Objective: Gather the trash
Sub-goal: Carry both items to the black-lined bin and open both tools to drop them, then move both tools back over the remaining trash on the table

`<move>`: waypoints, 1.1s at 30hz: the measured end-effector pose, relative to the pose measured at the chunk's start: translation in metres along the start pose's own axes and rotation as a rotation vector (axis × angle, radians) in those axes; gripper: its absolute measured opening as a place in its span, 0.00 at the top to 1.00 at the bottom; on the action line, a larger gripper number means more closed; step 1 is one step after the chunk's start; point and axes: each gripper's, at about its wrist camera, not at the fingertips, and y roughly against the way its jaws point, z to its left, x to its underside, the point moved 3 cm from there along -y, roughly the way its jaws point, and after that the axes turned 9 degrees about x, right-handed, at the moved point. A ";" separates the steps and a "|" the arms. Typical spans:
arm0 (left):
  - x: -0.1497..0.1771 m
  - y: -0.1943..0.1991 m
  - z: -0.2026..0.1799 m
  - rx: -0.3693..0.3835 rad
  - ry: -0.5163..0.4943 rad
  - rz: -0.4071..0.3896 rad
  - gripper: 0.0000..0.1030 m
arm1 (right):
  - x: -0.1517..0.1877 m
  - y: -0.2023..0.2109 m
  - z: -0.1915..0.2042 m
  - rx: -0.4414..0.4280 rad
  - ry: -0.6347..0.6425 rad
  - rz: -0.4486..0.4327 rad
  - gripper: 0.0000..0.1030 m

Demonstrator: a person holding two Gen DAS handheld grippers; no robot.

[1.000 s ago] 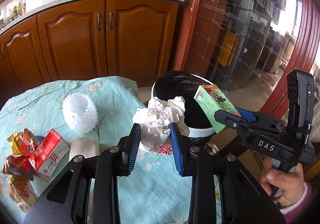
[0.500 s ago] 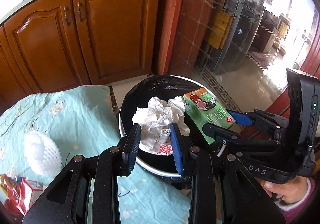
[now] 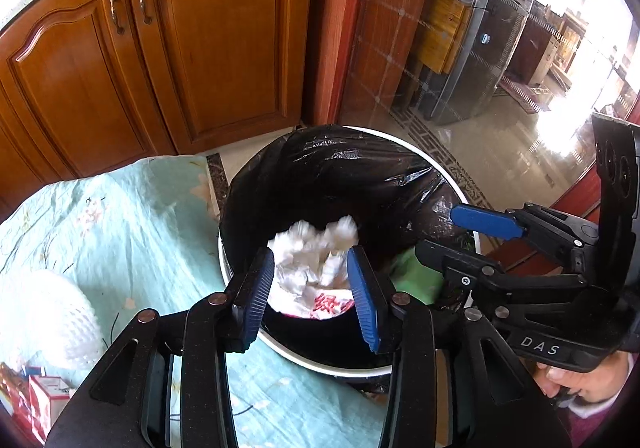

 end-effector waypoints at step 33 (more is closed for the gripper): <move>0.212 0.182 0.098 -0.128 0.428 -0.320 0.62 | 0.089 0.081 0.126 -0.280 -0.075 -0.134 0.23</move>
